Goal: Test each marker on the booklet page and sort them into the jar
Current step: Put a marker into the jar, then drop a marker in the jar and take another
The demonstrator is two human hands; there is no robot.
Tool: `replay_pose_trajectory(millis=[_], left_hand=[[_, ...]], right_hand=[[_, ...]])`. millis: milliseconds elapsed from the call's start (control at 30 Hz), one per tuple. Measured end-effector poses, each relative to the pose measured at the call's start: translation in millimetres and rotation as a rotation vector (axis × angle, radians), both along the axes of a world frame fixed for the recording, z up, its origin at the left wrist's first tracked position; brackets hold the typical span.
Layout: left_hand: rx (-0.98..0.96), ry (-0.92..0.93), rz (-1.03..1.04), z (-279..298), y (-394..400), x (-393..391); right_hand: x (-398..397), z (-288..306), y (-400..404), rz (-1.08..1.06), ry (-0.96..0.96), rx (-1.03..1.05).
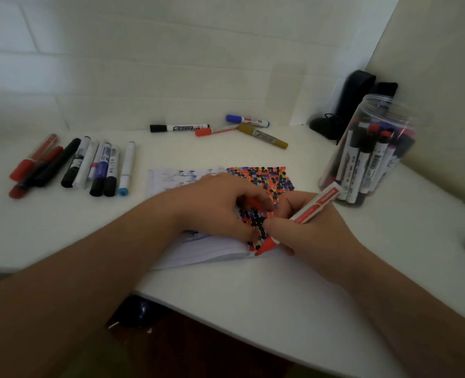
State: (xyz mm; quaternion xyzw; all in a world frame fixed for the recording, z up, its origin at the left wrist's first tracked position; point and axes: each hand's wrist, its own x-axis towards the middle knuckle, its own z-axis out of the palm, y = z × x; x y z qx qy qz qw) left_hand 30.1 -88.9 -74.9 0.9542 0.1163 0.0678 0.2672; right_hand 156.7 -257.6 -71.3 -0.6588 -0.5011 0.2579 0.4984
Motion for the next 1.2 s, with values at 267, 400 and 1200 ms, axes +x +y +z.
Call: replay_pose_trajectory(millis=[267,400,1200], left_hand=[[-0.032,0.054,0.016,2.7,-0.2,3.2],[-0.038,0.061,0.020,3.4,-0.9,2.6],[-0.046,0.043,0.012,5.7,-3.5,-0.3]], right_hand=[[-1.3,-2.9,1.4,-0.070,0.047,0.005],[-3.3,-1.8,2.7,-0.081,0.020,-0.004],[-5.8,-0.5,1.6,-0.084,-0.129,-0.049]])
